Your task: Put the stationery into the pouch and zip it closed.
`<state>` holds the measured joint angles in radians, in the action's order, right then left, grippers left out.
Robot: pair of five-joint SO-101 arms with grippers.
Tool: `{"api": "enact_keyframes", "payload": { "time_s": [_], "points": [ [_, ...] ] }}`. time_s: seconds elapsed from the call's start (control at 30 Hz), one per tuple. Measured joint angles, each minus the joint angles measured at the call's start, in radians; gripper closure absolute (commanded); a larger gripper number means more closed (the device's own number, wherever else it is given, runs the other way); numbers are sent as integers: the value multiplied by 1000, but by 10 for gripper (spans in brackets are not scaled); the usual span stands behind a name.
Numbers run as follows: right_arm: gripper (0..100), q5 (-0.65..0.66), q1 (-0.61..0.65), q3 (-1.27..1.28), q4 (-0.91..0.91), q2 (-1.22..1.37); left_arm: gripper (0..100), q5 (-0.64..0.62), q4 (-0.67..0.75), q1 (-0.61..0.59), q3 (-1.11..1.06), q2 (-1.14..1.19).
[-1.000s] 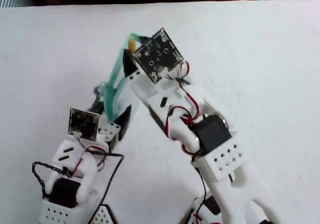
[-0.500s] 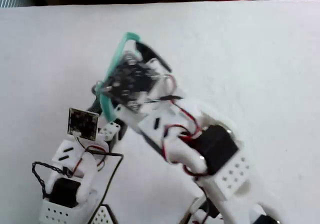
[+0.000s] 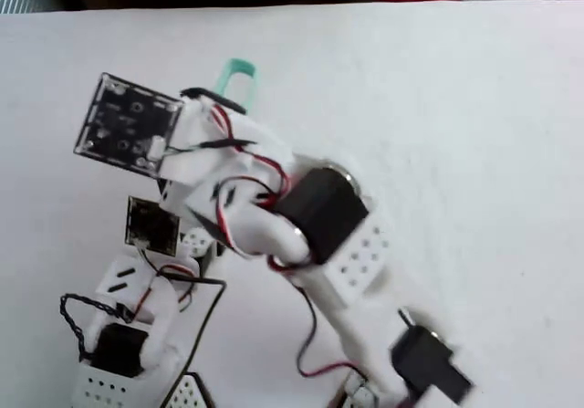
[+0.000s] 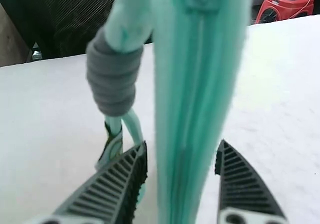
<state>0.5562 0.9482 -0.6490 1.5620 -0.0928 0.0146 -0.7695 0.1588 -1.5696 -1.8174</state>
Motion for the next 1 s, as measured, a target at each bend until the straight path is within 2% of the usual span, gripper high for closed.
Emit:
{"api": "enact_keyframes", "payload": {
  "time_s": [0.1,0.2,0.3,0.37,0.5,0.57,1.0],
  "points": [
    [800,41,3,-183,132,152,771,0,0,2,0,0],
    [771,49,-15,-226,158,213,771,0,0,2,0,0],
    [783,49,-26,-227,158,216,771,0,0,18,0,0],
    [820,57,-46,-210,158,215,771,0,0,23,0,0],
    [991,101,-68,-112,158,215,771,-3,0,23,0,0],
    [965,110,-61,-81,158,215,771,-3,0,26,0,0],
    [980,112,-75,-141,158,186,784,-3,0,26,0,0]
  ]
}}
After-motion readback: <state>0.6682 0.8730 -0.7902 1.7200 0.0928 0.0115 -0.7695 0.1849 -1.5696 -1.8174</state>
